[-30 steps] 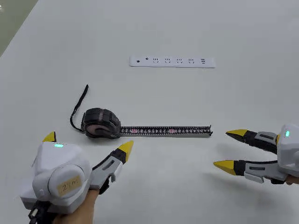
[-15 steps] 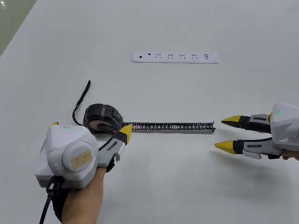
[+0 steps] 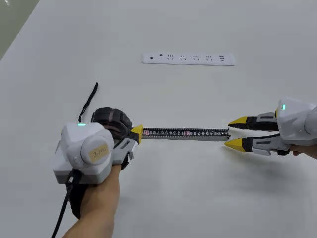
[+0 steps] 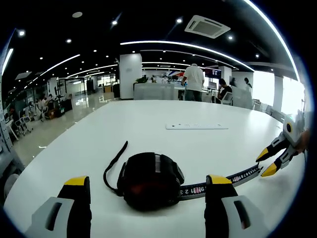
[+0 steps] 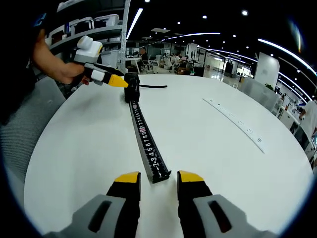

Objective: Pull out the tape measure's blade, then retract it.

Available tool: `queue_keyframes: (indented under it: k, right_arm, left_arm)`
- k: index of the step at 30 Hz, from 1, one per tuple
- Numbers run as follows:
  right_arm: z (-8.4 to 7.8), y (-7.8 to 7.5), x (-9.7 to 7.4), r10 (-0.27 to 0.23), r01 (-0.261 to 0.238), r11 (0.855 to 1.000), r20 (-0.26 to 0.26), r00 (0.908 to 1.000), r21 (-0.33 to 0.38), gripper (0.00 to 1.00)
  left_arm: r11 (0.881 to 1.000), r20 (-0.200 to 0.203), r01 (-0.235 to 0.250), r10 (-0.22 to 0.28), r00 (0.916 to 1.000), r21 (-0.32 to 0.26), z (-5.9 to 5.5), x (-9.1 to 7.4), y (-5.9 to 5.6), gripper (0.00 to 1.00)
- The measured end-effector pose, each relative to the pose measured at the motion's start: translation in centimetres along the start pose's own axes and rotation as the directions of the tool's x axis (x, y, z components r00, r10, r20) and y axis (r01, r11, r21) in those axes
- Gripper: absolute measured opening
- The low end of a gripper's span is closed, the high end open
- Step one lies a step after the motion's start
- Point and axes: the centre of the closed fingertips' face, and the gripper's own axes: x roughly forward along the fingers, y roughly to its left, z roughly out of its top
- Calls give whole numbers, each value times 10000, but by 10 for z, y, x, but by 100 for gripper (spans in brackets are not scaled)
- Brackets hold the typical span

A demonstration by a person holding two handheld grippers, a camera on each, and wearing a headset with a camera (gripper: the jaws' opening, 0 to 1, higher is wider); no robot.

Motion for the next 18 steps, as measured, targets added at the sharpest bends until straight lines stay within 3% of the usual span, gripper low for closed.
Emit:
queue_keyframes:
  k: [9, 18]
  right_arm:
    - [-4, -1, 7, 200, -201, 9998, -165, 9997, -90, 16]
    - [-7, -3, 7, 247, -251, 9994, -193, 9995, -218, 13]
  left_arm:
    - [10000, -151, 3, -4, 9999, -63, -3, 12, -4, 90]
    - [9999, -351, 3, -7, 9994, -118, -8, 18, -6, 85]
